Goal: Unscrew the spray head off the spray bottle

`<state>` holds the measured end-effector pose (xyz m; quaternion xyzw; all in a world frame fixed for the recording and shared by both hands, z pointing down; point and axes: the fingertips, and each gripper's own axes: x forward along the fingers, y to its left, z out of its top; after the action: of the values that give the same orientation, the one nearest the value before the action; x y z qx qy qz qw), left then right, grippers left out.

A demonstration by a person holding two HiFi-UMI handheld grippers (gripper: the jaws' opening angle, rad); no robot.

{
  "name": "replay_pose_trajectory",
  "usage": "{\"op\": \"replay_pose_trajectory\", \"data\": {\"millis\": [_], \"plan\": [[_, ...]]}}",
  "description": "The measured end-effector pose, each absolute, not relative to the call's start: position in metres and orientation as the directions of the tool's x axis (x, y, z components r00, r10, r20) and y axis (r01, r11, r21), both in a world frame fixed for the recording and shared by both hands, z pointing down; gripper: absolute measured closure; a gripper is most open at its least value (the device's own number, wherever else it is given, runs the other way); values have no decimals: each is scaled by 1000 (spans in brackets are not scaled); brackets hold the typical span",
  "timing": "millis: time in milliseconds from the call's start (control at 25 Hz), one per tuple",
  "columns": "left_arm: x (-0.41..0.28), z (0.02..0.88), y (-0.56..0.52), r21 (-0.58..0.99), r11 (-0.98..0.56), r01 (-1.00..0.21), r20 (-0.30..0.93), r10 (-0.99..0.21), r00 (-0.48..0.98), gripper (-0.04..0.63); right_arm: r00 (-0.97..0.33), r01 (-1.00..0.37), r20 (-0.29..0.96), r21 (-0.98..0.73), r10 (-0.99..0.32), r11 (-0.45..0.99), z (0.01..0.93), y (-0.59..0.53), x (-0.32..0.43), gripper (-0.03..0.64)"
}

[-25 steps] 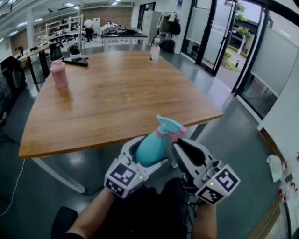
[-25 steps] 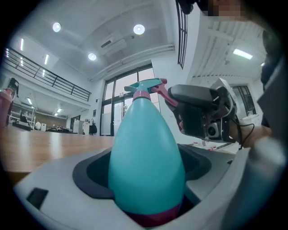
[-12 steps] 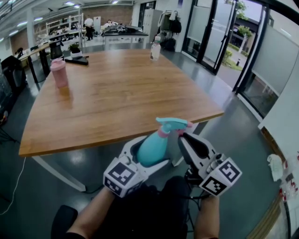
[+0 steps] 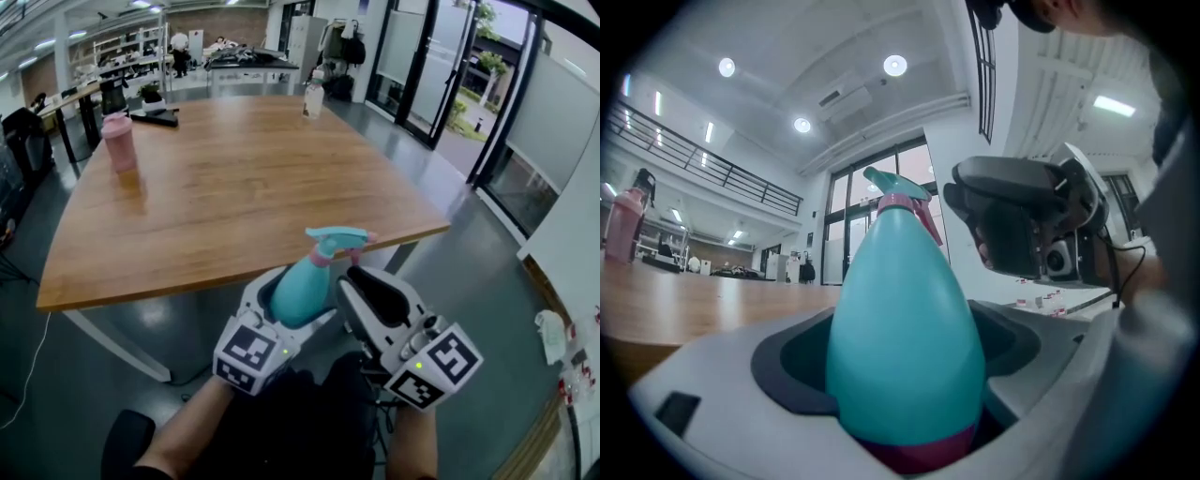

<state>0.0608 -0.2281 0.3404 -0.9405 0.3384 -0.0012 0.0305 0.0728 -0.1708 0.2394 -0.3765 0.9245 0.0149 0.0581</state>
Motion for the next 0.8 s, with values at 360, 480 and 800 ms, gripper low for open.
{"op": "replay_pose_trajectory", "data": {"millis": [360, 480, 800], "plan": [[67, 338, -218, -102, -767, -634, -27, -635, 772, 164, -682, -729, -36, -47, -731, 683, 252, -189, 64, 483], [67, 340, -221, -139, -743, -654, -20, -658, 753, 164, -669, -741, -30, -55, -743, 669, 254, -194, 64, 457], [73, 345, -216, -165, -759, -629, -3, -638, 770, 164, -667, -742, -39, -49, -744, 668, 255, -198, 62, 457]]}}
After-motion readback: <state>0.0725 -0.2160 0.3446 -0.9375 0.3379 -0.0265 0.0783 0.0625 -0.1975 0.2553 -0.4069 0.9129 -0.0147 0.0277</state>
